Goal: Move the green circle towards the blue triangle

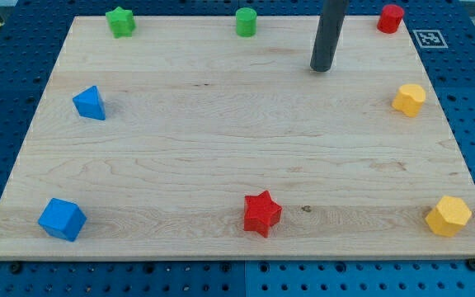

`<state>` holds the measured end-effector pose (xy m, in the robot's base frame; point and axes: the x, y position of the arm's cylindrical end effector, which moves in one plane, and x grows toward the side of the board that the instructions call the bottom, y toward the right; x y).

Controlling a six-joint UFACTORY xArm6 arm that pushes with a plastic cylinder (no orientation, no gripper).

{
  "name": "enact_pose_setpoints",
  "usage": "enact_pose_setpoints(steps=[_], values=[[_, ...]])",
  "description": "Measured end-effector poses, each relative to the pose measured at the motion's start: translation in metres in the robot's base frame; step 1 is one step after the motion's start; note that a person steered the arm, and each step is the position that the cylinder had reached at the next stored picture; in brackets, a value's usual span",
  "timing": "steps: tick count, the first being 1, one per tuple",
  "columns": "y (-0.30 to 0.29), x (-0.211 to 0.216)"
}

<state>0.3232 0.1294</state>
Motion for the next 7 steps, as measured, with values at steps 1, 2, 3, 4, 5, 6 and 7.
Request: enact_pose_setpoints(steps=[1,2,3,4,5,6,7], values=[[0.000,0.000],[0.001,0.000],[0.001,0.000],[-0.002,0.000],[-0.007,-0.023],[-0.007,-0.059],[-0.007,-0.105]])
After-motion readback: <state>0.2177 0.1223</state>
